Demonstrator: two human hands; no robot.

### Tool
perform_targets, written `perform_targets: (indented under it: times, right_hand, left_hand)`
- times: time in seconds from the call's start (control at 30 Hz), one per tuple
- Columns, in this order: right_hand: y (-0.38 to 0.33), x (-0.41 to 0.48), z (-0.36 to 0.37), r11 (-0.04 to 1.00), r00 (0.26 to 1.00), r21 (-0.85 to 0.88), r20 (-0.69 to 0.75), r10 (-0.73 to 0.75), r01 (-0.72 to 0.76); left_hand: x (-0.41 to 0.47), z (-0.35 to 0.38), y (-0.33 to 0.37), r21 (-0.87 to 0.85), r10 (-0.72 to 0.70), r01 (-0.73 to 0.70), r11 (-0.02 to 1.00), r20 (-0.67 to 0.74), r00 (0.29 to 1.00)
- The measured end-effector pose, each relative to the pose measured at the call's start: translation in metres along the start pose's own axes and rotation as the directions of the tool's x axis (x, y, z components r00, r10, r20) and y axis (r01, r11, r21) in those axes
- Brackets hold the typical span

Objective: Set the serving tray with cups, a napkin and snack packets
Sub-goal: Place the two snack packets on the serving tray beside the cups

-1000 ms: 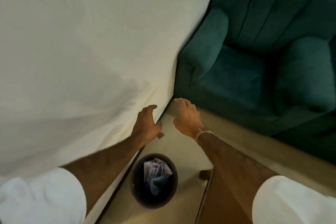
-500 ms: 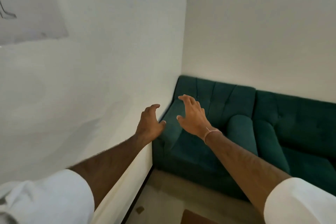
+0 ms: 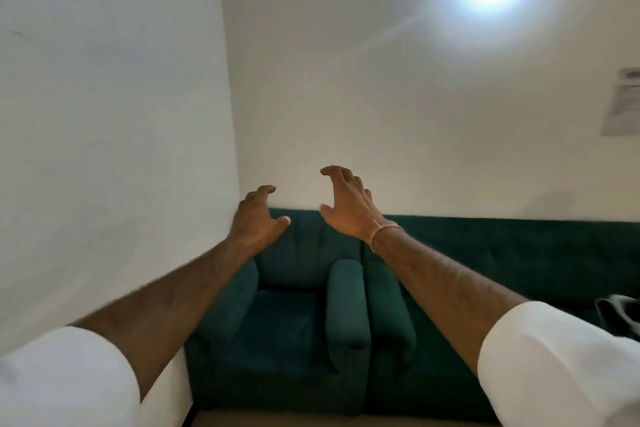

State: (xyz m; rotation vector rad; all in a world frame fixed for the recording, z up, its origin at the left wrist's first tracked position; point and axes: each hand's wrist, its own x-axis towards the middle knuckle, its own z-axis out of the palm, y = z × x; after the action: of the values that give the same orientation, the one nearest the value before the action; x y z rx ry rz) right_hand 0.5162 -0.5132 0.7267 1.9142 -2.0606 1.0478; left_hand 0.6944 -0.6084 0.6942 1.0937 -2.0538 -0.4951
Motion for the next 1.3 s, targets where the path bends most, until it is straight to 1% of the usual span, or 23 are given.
perform_targets:
  times: [0.07,0.2,0.33,0.4,0.53,0.63,0.83,0.9,1.0,1.17,1.3]
  right_hand:
    - [0.022,-0.008,-0.025,0.999,0.999,-0.019,-0.016,0.031,-0.031]
    - [0.081,-0.039,-0.077,0.984,0.986,-0.091,-0.086,0.146,-0.153]
    - [0.148,-0.078,-0.119,0.948,0.958,-0.153,-0.114,0.263,-0.278]
    - [0.185,-0.100,-0.139,0.924,0.941,-0.186,-0.128,0.313,-0.333]
    - [0.267,-0.151,-0.174,0.873,0.899,-0.219,-0.157,0.409,-0.435]
    - [0.331,-0.195,-0.197,0.832,0.874,-0.266,-0.160,0.460,-0.487]
    - [0.473,-0.291,-0.236,0.764,0.827,-0.328,-0.130,0.547,-0.556]
    - [0.519,-0.327,-0.245,0.736,0.796,-0.319,-0.120,0.594,-0.597]
    - [0.579,-0.385,-0.251,0.674,0.728,-0.309,-0.102,0.677,-0.671]
    - [0.661,-0.491,-0.248,0.549,0.593,-0.291,-0.085,0.801,-0.784]
    - [0.713,-0.578,-0.237,0.458,0.493,-0.268,-0.079,0.867,-0.848]
  left_hand:
    - [0.007,0.019,0.024,-0.017,0.032,-0.032,0.999,0.013,0.999]
    - [0.016,0.079,0.079,-0.039,0.157,-0.154,0.987,0.065,0.986]
    - [0.012,0.141,0.130,-0.073,0.228,-0.221,0.973,0.119,0.966]
    - [0.006,0.177,0.156,-0.057,0.270,-0.264,0.963,0.154,0.951]
    - [-0.014,0.260,0.210,0.029,0.353,-0.367,0.930,0.213,0.911]
    - [-0.036,0.330,0.250,0.057,0.373,-0.400,0.915,0.258,0.891]
    - [-0.095,0.477,0.323,0.070,0.357,-0.407,0.911,0.364,0.861]
    - [-0.117,0.527,0.345,0.069,0.347,-0.407,0.911,0.408,0.845]
    - [-0.153,0.597,0.371,0.061,0.340,-0.419,0.906,0.487,0.805]
    - [-0.219,0.708,0.403,0.018,0.359,-0.466,0.885,0.611,0.706]
    - [-0.280,0.794,0.418,-0.026,0.373,-0.506,0.862,0.708,0.600]
